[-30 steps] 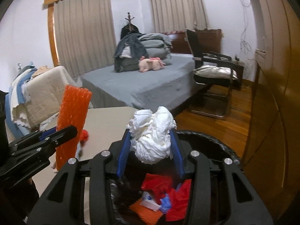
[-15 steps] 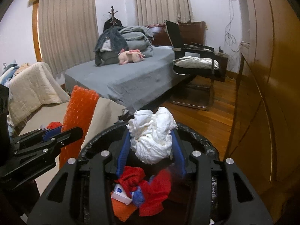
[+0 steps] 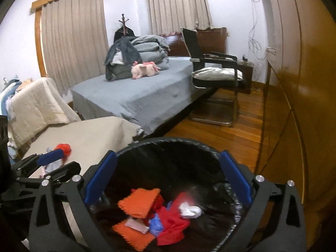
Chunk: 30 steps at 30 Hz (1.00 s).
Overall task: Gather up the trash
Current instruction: 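Return both tools to the table and grasp the pink sock with the left tool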
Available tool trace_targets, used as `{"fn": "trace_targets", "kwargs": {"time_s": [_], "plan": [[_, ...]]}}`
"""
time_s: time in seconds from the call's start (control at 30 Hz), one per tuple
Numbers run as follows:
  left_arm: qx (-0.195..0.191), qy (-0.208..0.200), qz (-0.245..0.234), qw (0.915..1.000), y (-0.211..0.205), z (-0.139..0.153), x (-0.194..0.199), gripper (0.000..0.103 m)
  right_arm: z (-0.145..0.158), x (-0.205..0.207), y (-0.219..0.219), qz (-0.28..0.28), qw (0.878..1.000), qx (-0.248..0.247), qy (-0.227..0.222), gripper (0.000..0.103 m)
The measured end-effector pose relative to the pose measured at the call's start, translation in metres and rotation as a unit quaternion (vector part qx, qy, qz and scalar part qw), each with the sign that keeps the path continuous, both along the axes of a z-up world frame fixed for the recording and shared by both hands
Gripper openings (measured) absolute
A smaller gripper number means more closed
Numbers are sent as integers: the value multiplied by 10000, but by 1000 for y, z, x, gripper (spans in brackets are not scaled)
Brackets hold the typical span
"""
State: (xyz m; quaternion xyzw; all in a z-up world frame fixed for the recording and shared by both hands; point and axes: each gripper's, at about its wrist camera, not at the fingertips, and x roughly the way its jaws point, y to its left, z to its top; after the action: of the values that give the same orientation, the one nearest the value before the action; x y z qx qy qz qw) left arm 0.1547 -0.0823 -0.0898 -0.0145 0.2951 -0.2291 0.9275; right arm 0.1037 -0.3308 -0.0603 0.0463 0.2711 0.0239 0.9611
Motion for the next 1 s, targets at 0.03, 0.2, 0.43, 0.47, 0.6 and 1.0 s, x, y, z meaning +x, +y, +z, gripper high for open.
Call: {"fn": "trace_targets", "kwargs": {"time_s": [0.03,0.2,0.43,0.47,0.6,1.0], "plan": [[1,-44,77,10000,7,3,-2,89,2,1,4,56,10000,38,-6,97],[40,-219,557,9982,45,15,-14,93,6,5,34,314,9994,149,3,98],[202,-286,1255,9915,103,17,-28,94,3,16,88,791,9968,59,45,98],[223,-272,1349,9902,109,15,-29,94,2,17,94,851,9963,58,50,98],[292,-194,1791,9832,147,7,-32,94,-4,24,124,1100,9939,34,114,98],[406,231,2466,9680,214,-30,-12,87,-28,56,204,1560,9873,-51,283,98]]}}
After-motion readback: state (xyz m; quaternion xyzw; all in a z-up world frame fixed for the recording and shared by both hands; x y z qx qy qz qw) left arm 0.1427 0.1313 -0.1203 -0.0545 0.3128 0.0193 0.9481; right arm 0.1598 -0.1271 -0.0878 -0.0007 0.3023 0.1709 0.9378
